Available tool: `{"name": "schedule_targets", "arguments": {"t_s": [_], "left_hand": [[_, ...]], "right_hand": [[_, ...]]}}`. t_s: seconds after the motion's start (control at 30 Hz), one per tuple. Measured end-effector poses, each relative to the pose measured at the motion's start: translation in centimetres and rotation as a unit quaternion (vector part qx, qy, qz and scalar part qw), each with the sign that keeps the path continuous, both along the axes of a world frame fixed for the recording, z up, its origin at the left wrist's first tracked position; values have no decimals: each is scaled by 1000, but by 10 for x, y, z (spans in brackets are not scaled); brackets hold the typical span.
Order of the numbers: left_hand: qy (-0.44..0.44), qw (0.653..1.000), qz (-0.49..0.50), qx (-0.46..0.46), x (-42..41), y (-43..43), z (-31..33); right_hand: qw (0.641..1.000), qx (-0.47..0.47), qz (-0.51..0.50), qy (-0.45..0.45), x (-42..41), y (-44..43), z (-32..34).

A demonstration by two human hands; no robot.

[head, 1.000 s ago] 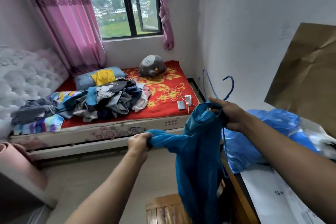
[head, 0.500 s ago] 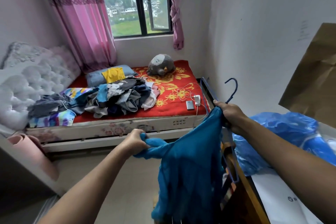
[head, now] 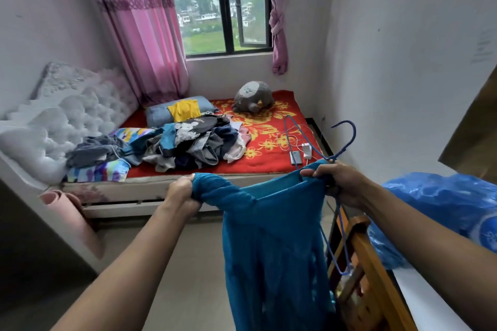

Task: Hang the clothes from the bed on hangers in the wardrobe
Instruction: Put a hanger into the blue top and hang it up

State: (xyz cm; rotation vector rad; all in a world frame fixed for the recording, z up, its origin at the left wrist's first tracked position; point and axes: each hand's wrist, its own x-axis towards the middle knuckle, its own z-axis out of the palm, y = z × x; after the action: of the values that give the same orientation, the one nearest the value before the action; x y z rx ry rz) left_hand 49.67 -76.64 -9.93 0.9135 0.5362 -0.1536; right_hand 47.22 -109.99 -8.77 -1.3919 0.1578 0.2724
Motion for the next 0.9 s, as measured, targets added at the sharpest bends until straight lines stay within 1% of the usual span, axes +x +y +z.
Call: {"name": "schedule_targets", "arguments": {"t_s": [0.03,0.07,0.1,0.13,0.17,0.2,0.23,0.27,0.3,0.33,0.37,0.4,0.43,0.47,0.5,0.53,0.57,0.6,0.63,0.67,0.7,0.73,0.77,0.8,0.83,0.87,0.9], "left_hand": [[-5,1000,-25,0,-3,-2,3],[-15,998,-61,18,-8,-4,7],[-30,993,-103,57,-13,-7,11],[-47,979,-145,136,-17,-8,15],[-68,949,-187,246,-18,-7,16],[-77,893,-225,381,-17,-5,13],[-76,815,-257,514,-15,-3,9],[-62,712,-280,641,-14,-2,4],[-45,615,-280,736,-14,-2,0],[-30,547,-258,796,-14,-1,-3],[-30,520,-219,825,-14,0,-6],[-45,532,-175,827,-12,3,-7],[-71,576,-131,804,-9,6,-4],[-104,639,-89,757,-5,9,0],[-131,708,-59,691,-3,9,6],[-143,772,-41,618,0,8,13],[-147,827,-29,542,2,4,20],[-142,870,-15,472,3,-1,25],[-138,900,0,413,5,-5,30],[-134,915,10,379,6,-8,33],[-133,915,13,382,6,-10,35],[-137,888,2,439,8,-9,34],[-137,830,-27,539,8,-7,32],[-129,751,-63,644,7,-7,27],[-133,679,-93,716,4,-9,23],[-149,635,-119,749,0,-15,18],[-183,618,-142,751,-6,-24,14]], "right_hand": [[1000,-5,-1,-2,1,0,1],[1000,-16,-3,-4,1,0,2],[1000,-24,-6,-5,1,-1,3],[999,-33,-10,-4,1,-2,4],[999,-39,-14,-3,-1,-4,4],[999,-50,-17,-5,-1,-5,2],[997,-71,-15,-10,-2,-6,0],[995,-101,-10,-20,-3,-6,-2],[992,-126,-4,-32,-4,-5,-3],[989,-141,2,-45,-7,-3,-3],[988,-146,6,-57,-10,-1,-3],[986,-151,10,-66,-12,0,-3],[984,-159,13,-75,-14,-1,-4],[982,-170,16,-81,-15,-2,-6],[979,-181,21,-89,-17,-4,-8],[976,-192,25,-96,-18,-5,-10],[975,-198,23,-100,-18,-6,-12],[975,-199,14,-103,-19,-7,-13],[976,-192,3,-103,-19,-9,-12],[979,-178,-4,-99,-18,-10,-11],[983,-163,-6,-89,-18,-13,-8],[985,-151,1,-80,-18,-14,-4],[987,-142,11,-75,-17,-15,0],[988,-129,20,-76,-16,-14,6],[990,-111,24,-79,-16,-12,13],[992,-91,26,-83,-15,-9,19],[993,-73,29,-89,-13,-5,25]]}}
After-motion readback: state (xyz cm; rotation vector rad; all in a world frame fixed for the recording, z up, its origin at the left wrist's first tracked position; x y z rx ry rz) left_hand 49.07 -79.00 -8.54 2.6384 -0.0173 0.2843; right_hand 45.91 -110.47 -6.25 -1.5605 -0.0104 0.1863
